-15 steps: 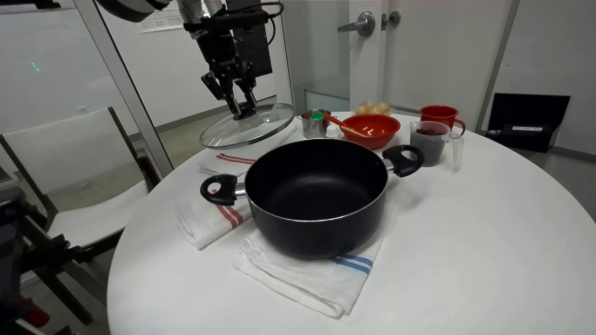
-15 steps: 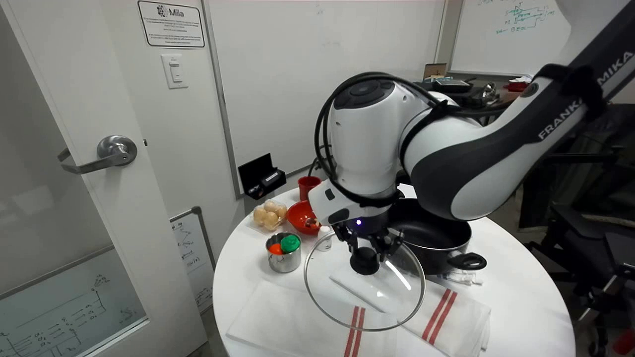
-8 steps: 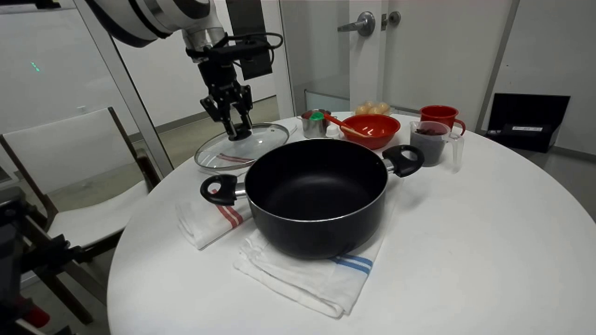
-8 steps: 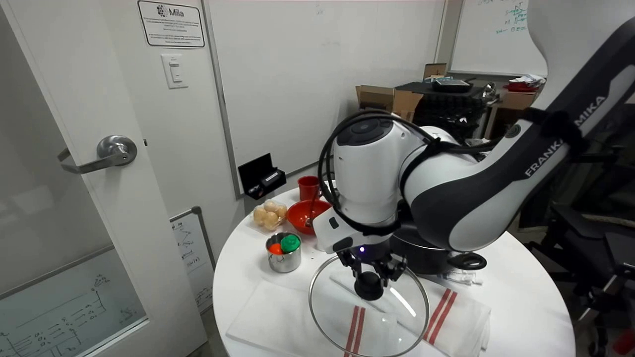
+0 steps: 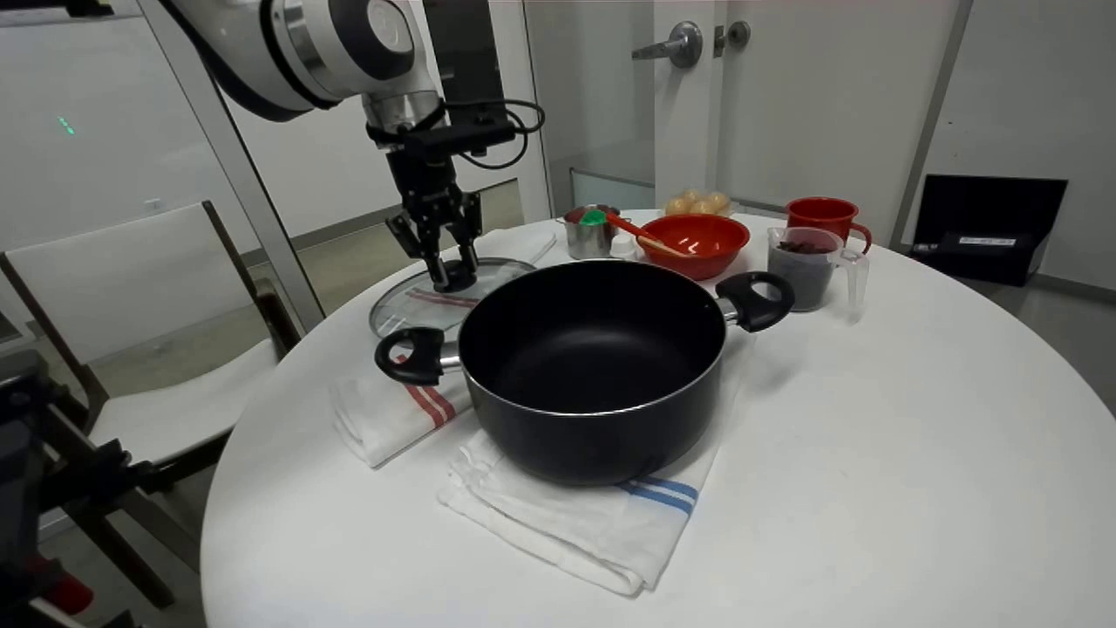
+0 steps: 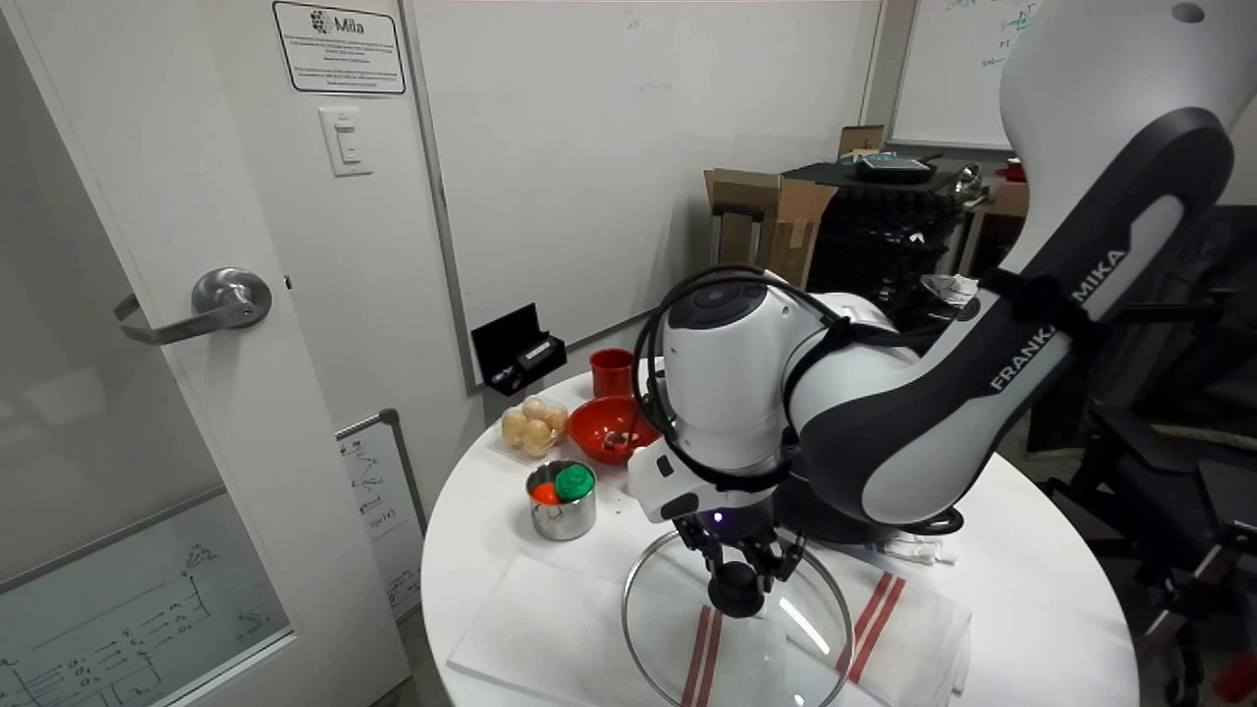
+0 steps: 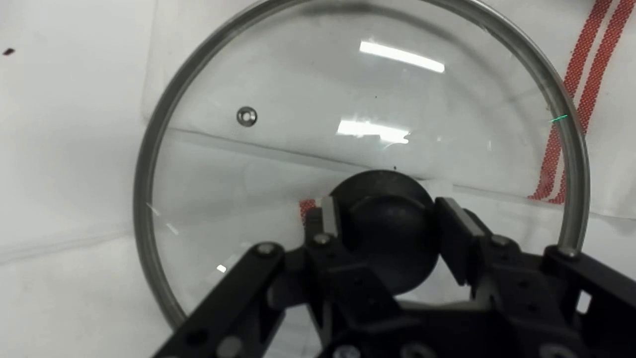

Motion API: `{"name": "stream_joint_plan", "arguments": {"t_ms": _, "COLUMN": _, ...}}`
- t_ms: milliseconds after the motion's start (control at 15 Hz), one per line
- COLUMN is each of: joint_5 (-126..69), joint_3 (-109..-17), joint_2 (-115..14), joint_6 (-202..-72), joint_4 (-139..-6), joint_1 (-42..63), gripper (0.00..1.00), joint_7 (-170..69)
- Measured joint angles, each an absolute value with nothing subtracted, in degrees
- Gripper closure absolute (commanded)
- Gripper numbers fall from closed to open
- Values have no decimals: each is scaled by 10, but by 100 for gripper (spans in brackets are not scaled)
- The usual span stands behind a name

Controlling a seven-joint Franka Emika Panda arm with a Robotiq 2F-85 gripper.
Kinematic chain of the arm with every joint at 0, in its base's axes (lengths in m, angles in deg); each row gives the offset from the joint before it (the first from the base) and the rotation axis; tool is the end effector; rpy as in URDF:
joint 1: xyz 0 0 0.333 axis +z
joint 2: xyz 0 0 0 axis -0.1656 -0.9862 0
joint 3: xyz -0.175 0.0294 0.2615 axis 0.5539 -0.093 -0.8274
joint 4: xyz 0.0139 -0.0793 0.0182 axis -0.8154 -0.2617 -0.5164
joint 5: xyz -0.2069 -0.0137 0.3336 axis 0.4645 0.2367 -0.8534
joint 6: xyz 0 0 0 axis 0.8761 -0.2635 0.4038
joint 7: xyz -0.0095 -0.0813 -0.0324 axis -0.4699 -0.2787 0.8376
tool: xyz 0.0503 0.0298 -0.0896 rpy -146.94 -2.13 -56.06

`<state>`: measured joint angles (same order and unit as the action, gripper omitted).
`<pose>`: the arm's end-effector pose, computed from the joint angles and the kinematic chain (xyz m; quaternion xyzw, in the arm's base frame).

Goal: Take the lid off the pot

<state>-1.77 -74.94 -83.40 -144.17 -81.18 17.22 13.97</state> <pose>0.6055 0.1698 0.0705 0.6514 0.7509 -0.0905 0.0611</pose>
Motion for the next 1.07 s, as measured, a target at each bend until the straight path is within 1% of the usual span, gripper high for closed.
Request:
{"name": "stream_joint_plan", "arguments": {"t_ms": 267, "joint_5": -53, "joint_3": -752, "joint_2": -851, "joint_6": -1439, "joint_4": -793, "joint_1": 163, "gripper": 75, "joint_7": 151}}
{"name": "stream_joint_plan", "arguments": {"t_ms": 333, "joint_5": -61, "joint_3": -753, "joint_2": -855, "joint_6": -1439, "joint_4": -789, "joint_1": 160, "gripper": 53, "joint_7": 154}}
{"name": "stream_joint_plan", "arguments": {"t_ms": 400, "joint_5": -68, "joint_3": -754, "joint_2": -858, "joint_6": -1438, "joint_4": -785, "joint_1": 158, "gripper": 25, "joint_7": 158}}
{"name": "stream_joint_plan", "arguments": {"t_ms": 467, "joint_5": -74, "joint_3": -754, "joint_2": -860, "joint_6": -1438, "joint_4": -782, "joint_1": 156, "gripper": 24, "joint_7": 160}}
{"name": "stream_joint_plan", "arguments": {"t_ms": 533, "joint_5": -77, "joint_3": -754, "joint_2": -861, "joint_6": -1438, "joint_4": -780, "joint_1": 155, "gripper": 19, "joint_7": 161}}
{"name": "stream_joint_plan", "arguments": {"t_ms": 600, "joint_5": -77, "joint_3": -754, "joint_2": -862, "joint_6": -1438, "joint_4": -778, "joint_1": 154, "gripper": 12, "joint_7": 161}}
{"name": "stream_joint_plan", "arguments": {"t_ms": 733, "joint_5": -78, "joint_3": -755, "joint_2": -861, "joint_6": -1438, "joint_4": -774, "joint_1": 153, "gripper": 0, "joint_7": 162}}
{"name": "stream_joint_plan", "arguments": {"t_ms": 1067, "joint_5": -78, "joint_3": -760, "joint_2": -853, "joint_6": -1437, "joint_4": -771, "joint_1": 145, "gripper": 0, "joint_7": 171}}
